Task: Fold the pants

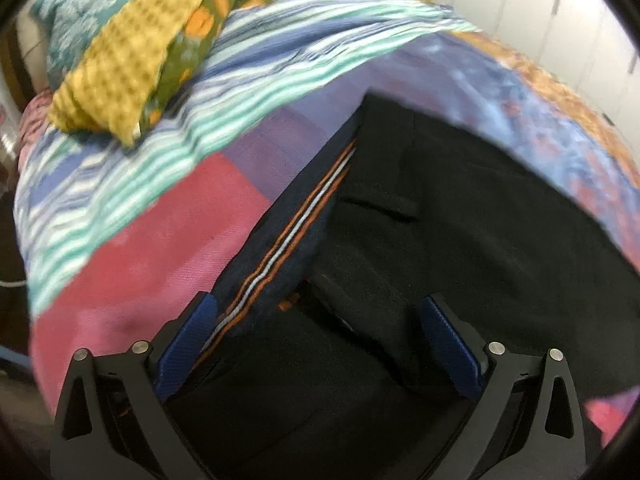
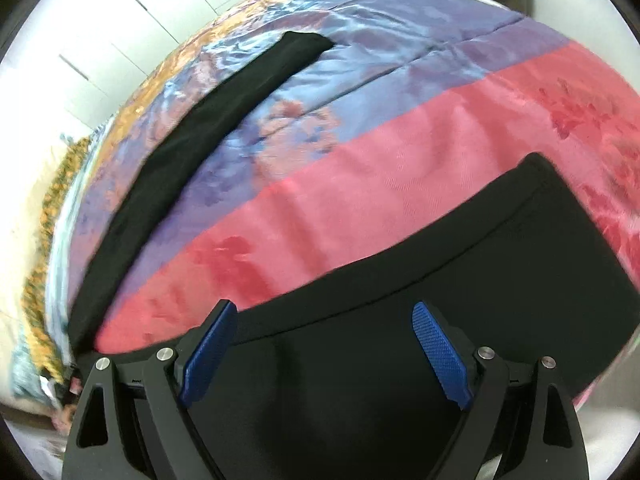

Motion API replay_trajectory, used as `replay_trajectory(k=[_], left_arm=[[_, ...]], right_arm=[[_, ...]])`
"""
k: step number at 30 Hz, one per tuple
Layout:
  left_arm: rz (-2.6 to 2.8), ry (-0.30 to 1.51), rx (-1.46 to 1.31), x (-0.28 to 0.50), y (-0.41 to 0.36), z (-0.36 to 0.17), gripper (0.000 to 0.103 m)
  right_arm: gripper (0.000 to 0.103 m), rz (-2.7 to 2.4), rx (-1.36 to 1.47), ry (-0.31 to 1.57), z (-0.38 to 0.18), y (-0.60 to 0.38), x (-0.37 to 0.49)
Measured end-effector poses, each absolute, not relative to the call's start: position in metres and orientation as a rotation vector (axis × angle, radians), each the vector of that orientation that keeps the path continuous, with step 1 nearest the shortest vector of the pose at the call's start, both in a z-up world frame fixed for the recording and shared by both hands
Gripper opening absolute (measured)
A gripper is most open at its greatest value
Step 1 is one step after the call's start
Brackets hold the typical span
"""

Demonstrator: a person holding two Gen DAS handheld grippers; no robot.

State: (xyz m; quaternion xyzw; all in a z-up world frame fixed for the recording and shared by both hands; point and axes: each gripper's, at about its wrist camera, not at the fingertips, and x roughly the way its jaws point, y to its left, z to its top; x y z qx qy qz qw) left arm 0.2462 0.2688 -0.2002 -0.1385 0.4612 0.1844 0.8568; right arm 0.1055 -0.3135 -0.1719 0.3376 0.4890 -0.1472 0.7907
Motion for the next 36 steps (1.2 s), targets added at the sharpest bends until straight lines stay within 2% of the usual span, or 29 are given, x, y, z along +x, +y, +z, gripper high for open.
replay_trajectory(k=[3,6,9,13,18,23,29,33,34,36], left_arm=[[0.281,0.831,-0.309,0.234,0.248,-0.161,0.102],[0.108,0.871,-0.285,0.260,0.216,-0.154,0.102],[0.076,0.909,-0.224,0.288,0.194,-0.171,0.102],[0.145,1.039,-0.174,0.309,0.193,-0.228,0.103],[0.156,0.938,-0.114,0.286,0.194,-0.238,0.103],[0.162,0.918,-0.102,0.275,0.198,-0.239,0.103],[0.174,0.906,-0.088,0.277,0.189,-0.241,0.103],[0.183,0.905,-0.076,0.290,0.179,-0.244,0.103],[0.185,0.906,-0.073,0.292,0.177,-0.244,0.103],[0.190,0.907,-0.066,0.292,0.177,-0.245,0.103]], right_arm=[[0.089,-0.207,0.755,1.060,-0.144,-0.283,0.129],[0.090,-0.073,0.746,1.064,-0.122,-0.250,0.167],[0.091,0.072,0.708,1.055,-0.108,-0.213,0.221],[0.094,0.242,0.599,1.032,-0.109,-0.170,0.293],[0.094,0.388,0.425,1.066,-0.160,-0.153,0.377],[0.093,0.207,0.265,1.161,-0.208,-0.233,0.423],[0.093,-0.299,0.285,1.111,-0.196,-0.406,0.407],[0.093,-0.334,0.344,1.081,-0.180,-0.456,0.403],[0.091,-0.304,0.359,1.089,-0.180,-0.458,0.407],[0.079,-0.268,0.347,1.120,-0.186,-0.457,0.415]])
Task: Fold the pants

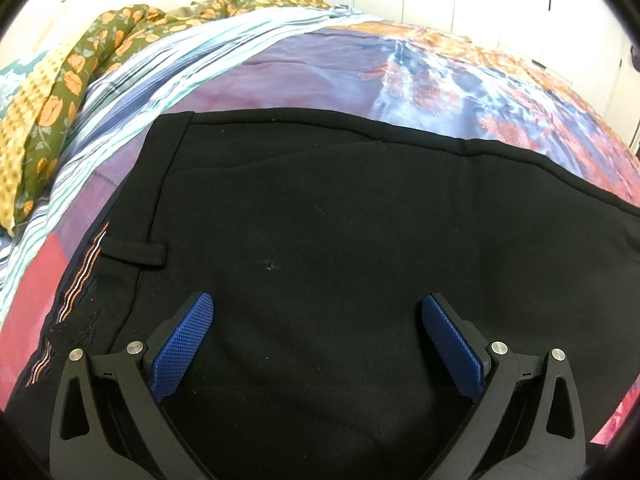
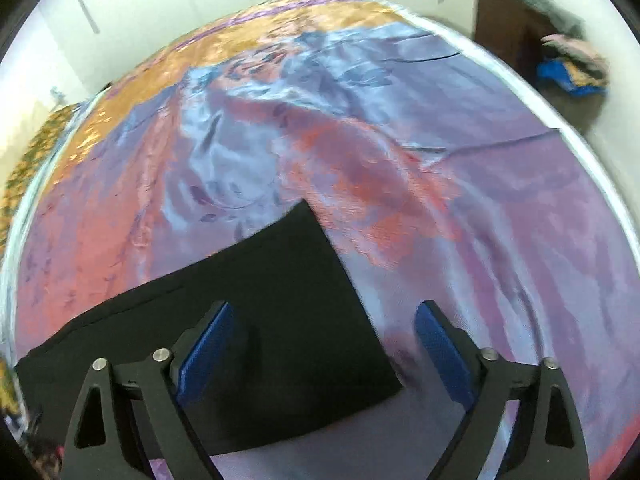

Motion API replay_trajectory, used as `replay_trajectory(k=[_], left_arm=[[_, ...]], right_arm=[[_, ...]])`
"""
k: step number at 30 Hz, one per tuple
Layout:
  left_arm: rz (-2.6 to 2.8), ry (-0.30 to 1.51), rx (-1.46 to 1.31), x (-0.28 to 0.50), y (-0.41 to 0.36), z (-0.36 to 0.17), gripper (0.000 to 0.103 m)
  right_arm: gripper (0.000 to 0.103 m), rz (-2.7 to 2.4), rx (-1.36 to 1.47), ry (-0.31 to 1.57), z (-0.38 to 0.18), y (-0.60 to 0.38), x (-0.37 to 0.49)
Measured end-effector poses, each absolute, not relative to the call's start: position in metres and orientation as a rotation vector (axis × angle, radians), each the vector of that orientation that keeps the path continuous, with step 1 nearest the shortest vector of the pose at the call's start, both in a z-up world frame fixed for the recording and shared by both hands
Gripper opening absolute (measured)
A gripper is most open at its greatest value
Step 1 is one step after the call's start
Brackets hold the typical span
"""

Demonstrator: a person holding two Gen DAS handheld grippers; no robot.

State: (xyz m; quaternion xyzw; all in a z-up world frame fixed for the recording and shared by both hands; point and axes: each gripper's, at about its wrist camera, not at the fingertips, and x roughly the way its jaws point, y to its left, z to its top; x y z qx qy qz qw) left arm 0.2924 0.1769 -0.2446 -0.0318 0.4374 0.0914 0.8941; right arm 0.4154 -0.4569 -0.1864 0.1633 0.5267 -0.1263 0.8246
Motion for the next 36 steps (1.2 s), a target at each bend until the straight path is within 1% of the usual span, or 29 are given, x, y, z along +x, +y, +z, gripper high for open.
replay_trajectory(k=[1,2,3,4,5,6,9,11,15,18,20,21,22,23,24,25,26,27,29,30,33,34,35,36], left_arm=[[0.192,0.908,-0.063,0.294,0.176,-0.245,0.103],[0.194,0.908,-0.061,0.294,0.175,-0.245,0.103],[0.196,0.908,-0.058,0.294,0.175,-0.246,0.102],[0.197,0.908,-0.056,0.295,0.174,-0.246,0.103],[0.198,0.909,-0.054,0.296,0.174,-0.246,0.103],[0.200,0.909,-0.053,0.296,0.174,-0.246,0.103],[0.201,0.911,-0.050,0.297,0.173,-0.246,0.102],[0.202,0.913,-0.048,0.297,0.173,-0.246,0.102],[0.205,0.915,-0.043,0.298,0.172,-0.247,0.102],[0.208,0.921,-0.036,0.298,0.172,-0.246,0.103],[0.214,0.929,-0.024,0.300,0.170,-0.245,0.103],[0.218,0.934,-0.018,0.300,0.170,-0.245,0.103],[0.222,0.942,-0.012,0.301,0.169,-0.244,0.103],[0.226,0.952,-0.009,0.302,0.168,-0.243,0.103],[0.230,0.960,-0.008,0.303,0.168,-0.243,0.103],[0.239,0.978,-0.008,0.304,0.168,-0.241,0.103],[0.248,0.997,-0.007,0.305,0.167,-0.238,0.103],[0.255,1.029,-0.011,0.303,0.166,-0.232,0.102],[0.234,1.051,-0.037,0.291,0.162,-0.220,0.102],[0.206,1.040,-0.056,0.280,0.159,-0.211,0.102],[0.134,0.966,-0.101,0.225,0.139,-0.186,0.102],[0.104,0.968,-0.118,0.207,0.131,-0.183,0.102],[0.077,0.988,-0.129,0.196,0.123,-0.185,0.102],[0.050,1.018,-0.141,0.183,0.115,-0.191,0.102]], right_arm=[[0.075,-0.268,0.326,1.141,-0.191,-0.457,0.416],[0.065,-0.279,0.303,1.166,-0.197,-0.456,0.416],[0.047,-0.279,0.300,1.177,-0.201,-0.456,0.413],[0.039,-0.276,0.307,1.173,-0.204,-0.461,0.409],[0.026,-0.288,0.305,1.156,-0.200,-0.462,0.400],[0.008,-0.288,0.306,1.135,-0.195,-0.463,0.393],[0.007,-0.223,0.246,1.048,-0.170,-0.450,0.366],[0.007,-0.183,0.135,1.004,-0.146,-0.426,0.337],[0.007,-0.102,-0.014,0.933,-0.112,-0.377,0.242],[0.007,-0.136,0.029,0.948,-0.118,-0.364,0.160],[0.007,-0.205,0.107,1.008,-0.136,-0.359,0.115],[0.008,-0.251,0.119,1.029,-0.140,-0.361,0.104],[0.014,-0.313,0.130,1.047,-0.146,-0.364,0.093],[0.027,-0.380,0.142,1.057,-0.149,-0.364,0.080],[0.046,-0.420,0.173,1.048,-0.148,-0.364,0.068],[0.056,-0.447,0.213,1.023,-0.145,-0.365,0.059],[0.072,-0.462,0.251,0.984,-0.139,-0.362,0.047],[0.078,-0.459,0.273,0.948,-0.133,-0.355,0.040],[0.082,-0.428,0.287,0.905,-0.124,-0.331,0.033],[0.086,-0.407,0.289,0.897,-0.122,-0.320,0.033],[0.091,-0.328,0.283,0.877,-0.126,-0.274,0.036],[0.093,-0.306,0.277,0.873,-0.129,-0.259,0.040],[0.097,-0.282,0.269,0.871,-0.133,-0.244,0.044],[0.098,-0.267,0.258,0.870,-0.140,-0.226,0.048]])
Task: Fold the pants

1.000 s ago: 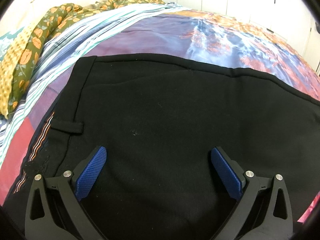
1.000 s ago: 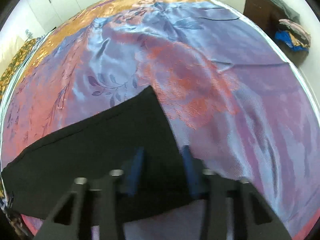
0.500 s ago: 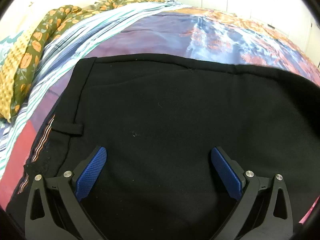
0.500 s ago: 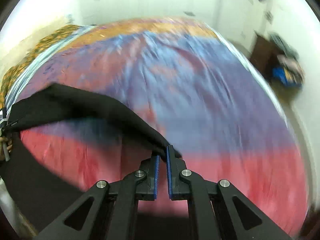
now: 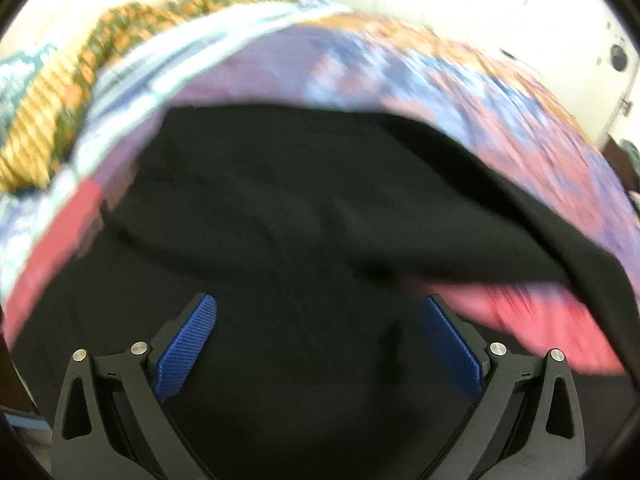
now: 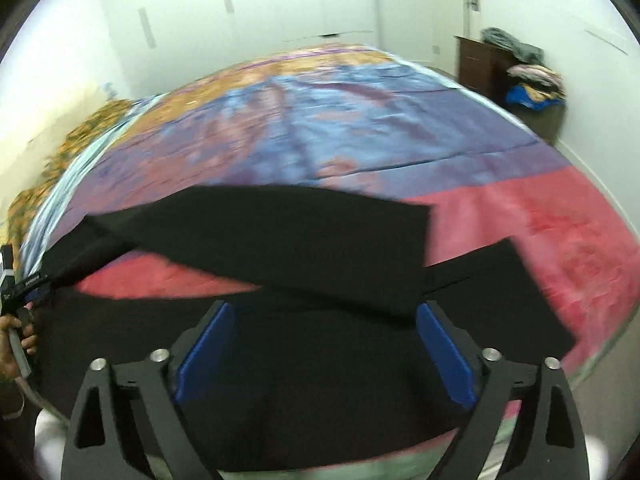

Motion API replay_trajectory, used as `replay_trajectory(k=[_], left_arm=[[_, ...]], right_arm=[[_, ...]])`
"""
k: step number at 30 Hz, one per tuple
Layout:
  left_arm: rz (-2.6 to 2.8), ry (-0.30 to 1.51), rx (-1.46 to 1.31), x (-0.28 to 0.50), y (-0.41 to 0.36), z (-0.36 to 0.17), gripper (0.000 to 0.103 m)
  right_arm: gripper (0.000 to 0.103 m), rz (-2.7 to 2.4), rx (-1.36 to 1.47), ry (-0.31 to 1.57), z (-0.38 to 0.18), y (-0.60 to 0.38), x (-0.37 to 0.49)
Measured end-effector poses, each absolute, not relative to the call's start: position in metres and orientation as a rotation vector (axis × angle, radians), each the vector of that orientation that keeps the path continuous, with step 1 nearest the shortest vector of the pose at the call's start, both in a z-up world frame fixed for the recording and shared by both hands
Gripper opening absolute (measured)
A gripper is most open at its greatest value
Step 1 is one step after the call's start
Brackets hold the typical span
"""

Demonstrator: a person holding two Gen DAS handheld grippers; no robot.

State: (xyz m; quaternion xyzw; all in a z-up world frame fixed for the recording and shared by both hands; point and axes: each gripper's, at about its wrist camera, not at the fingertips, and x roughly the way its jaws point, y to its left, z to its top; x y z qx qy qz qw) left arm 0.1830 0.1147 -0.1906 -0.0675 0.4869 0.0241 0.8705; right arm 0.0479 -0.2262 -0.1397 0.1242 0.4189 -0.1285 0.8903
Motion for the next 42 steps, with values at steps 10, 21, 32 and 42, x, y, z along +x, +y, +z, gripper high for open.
replay_trajectory(k=[10,21,32,42], left_arm=[[0.055,1.084,-0.094,0.157,0.084,-0.228,0.103],[0.054,1.054,-0.067,0.152,0.081,-0.231,0.103],[0.058,1.047,-0.044,0.151,0.079,-0.232,0.103],[0.057,1.020,-0.033,0.147,0.078,-0.233,0.103]], right_arm=[[0.103,-0.212,0.054,1.021,-0.211,-0.160,0.068],[0.103,-0.200,0.117,0.973,-0.215,-0.165,0.060],[0.103,-0.187,0.070,0.917,-0.219,-0.162,0.054],[0.103,-0.093,0.304,0.749,-0.175,-0.194,0.031]])
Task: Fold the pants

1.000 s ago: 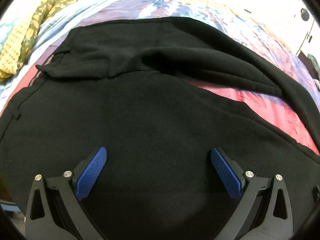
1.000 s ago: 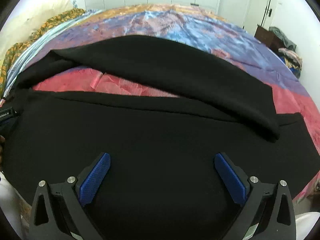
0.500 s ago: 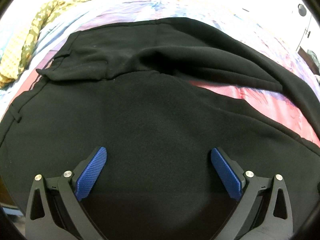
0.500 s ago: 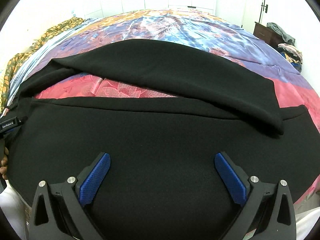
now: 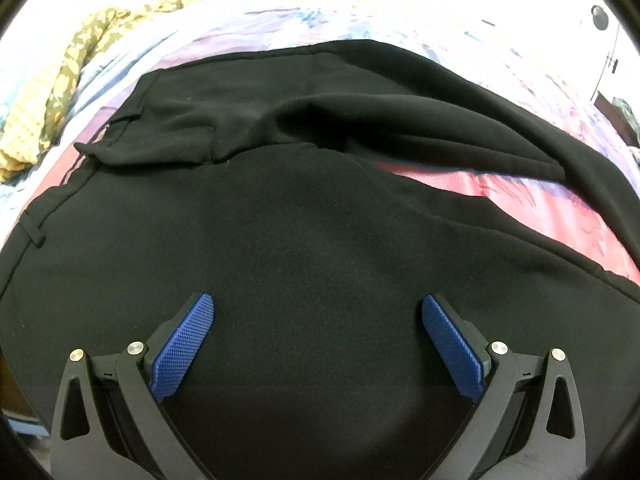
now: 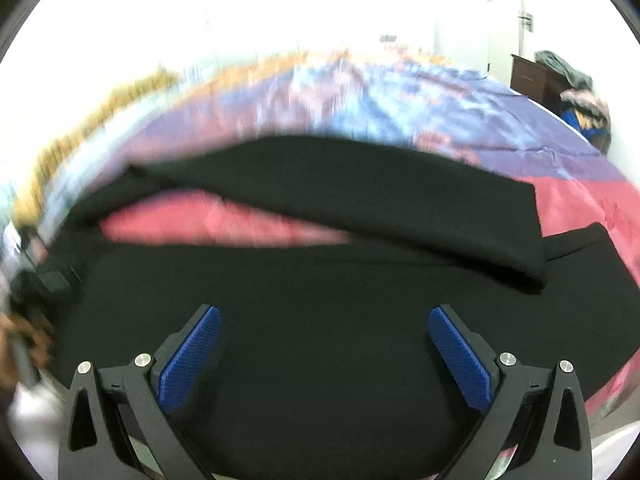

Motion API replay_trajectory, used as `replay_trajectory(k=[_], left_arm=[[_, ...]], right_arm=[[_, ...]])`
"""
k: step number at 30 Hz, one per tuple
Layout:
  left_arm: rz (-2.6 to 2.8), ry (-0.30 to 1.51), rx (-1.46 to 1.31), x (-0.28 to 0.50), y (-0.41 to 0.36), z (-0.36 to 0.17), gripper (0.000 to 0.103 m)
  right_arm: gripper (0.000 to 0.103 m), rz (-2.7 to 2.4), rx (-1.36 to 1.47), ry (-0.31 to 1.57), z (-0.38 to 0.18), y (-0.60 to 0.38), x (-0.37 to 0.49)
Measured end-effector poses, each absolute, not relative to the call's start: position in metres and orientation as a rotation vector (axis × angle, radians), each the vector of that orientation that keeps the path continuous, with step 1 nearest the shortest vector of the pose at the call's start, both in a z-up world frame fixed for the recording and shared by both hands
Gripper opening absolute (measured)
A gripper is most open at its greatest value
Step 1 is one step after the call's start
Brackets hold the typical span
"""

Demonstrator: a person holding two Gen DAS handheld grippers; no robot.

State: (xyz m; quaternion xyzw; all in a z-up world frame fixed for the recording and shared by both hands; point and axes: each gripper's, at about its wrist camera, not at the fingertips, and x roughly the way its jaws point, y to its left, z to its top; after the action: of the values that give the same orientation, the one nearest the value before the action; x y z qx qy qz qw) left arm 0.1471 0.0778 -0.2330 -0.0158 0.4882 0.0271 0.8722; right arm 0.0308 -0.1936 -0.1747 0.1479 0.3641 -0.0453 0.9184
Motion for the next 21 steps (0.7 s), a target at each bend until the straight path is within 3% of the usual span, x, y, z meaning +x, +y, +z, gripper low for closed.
replay_trajectory(k=[10,15,21], left_arm=[[0.060,1.015,-0.027,0.147,0.077,-0.233,0.103],[0.059,1.014,-0.027,0.147,0.077,-0.232,0.103],[0.060,1.011,-0.026,0.147,0.077,-0.232,0.103]], right_arm=[[0.097,0.014,0.766,0.703,-0.193,-0.245,0.040],[0.076,-0.141,0.878,0.690,-0.202,-0.282,0.040],[0.073,-0.280,0.957,0.625,-0.199,-0.306,0.040]])
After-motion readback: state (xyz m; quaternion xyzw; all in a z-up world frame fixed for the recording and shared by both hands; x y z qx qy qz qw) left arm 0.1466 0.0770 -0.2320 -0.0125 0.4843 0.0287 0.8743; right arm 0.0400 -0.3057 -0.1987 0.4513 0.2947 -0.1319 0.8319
